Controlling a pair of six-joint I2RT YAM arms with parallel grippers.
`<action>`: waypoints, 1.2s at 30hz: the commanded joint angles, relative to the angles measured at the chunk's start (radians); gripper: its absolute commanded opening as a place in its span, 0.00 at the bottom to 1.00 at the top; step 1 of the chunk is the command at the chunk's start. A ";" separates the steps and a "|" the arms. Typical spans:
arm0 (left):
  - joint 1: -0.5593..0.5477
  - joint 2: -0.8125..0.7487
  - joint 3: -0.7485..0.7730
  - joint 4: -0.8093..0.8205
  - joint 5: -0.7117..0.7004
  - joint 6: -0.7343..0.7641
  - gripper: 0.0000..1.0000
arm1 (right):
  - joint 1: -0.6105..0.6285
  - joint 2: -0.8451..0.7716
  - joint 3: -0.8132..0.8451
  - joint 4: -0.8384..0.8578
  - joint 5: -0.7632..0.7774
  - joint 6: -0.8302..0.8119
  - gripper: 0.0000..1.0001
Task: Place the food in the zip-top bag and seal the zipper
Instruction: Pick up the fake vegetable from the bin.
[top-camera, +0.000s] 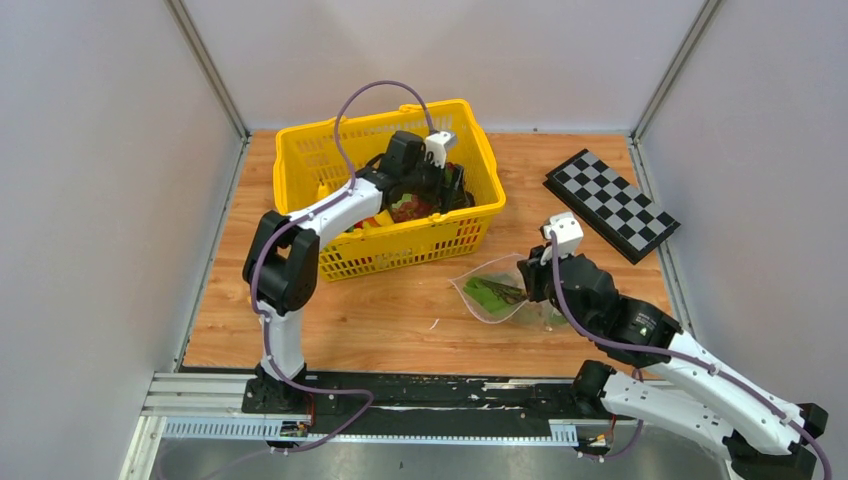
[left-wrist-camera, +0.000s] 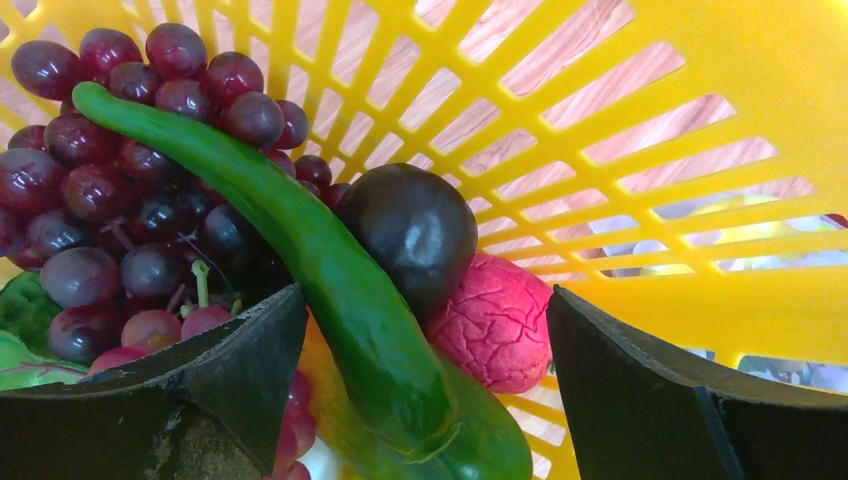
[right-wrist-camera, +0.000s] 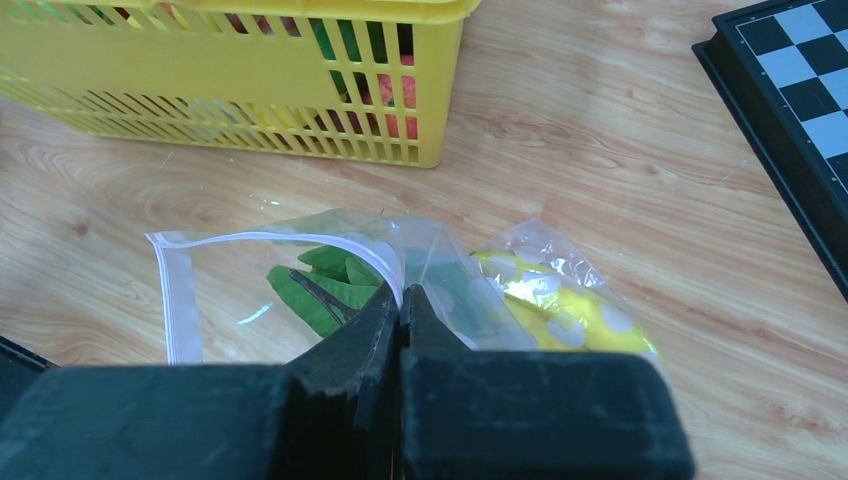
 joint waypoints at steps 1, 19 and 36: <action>-0.047 0.026 0.034 0.006 -0.007 -0.005 0.94 | -0.023 -0.006 0.021 0.041 -0.015 -0.015 0.00; -0.110 0.027 0.036 -0.135 -0.025 0.102 0.79 | -0.058 -0.008 0.000 0.050 -0.055 -0.007 0.01; -0.108 -0.366 -0.137 0.000 -0.206 0.061 0.39 | -0.075 0.007 0.004 0.088 -0.124 0.047 0.00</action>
